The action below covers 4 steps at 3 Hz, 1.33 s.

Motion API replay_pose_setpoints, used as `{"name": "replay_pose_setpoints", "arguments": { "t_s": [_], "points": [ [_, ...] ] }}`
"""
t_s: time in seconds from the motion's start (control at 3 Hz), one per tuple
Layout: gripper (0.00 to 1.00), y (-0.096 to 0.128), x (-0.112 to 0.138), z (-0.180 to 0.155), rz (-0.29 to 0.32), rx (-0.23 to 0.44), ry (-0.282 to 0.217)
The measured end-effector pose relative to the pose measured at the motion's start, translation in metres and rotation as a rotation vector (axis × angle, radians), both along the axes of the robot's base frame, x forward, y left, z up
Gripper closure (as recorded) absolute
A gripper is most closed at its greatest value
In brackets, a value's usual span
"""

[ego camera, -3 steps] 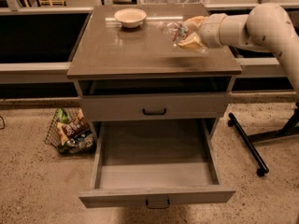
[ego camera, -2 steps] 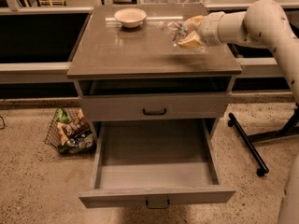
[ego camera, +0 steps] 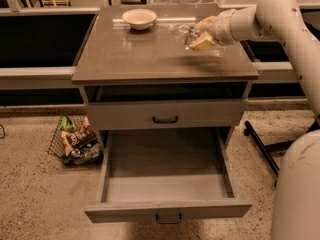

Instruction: Pick water bottle from middle drawer and place on counter

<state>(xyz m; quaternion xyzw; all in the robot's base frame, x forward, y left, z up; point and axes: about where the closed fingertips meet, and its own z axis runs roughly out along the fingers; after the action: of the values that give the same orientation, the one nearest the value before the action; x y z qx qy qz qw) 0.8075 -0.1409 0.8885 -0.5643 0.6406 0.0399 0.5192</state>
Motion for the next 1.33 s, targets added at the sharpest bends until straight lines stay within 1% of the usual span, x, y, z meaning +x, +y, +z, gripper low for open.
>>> {"name": "replay_pose_setpoints", "arguments": {
  "t_s": [0.33, 0.67, 1.0, 1.33],
  "points": [
    [1.00, 0.000, 0.007, -0.009, 0.010, -0.021, 0.065],
    [0.82, 0.000, 0.012, -0.020, 0.010, -0.032, 0.131],
    [0.59, 0.000, 0.015, -0.028, 0.008, -0.038, 0.174],
    [0.36, 0.000, 0.017, -0.031, 0.009, -0.042, 0.199]
  ]
}}
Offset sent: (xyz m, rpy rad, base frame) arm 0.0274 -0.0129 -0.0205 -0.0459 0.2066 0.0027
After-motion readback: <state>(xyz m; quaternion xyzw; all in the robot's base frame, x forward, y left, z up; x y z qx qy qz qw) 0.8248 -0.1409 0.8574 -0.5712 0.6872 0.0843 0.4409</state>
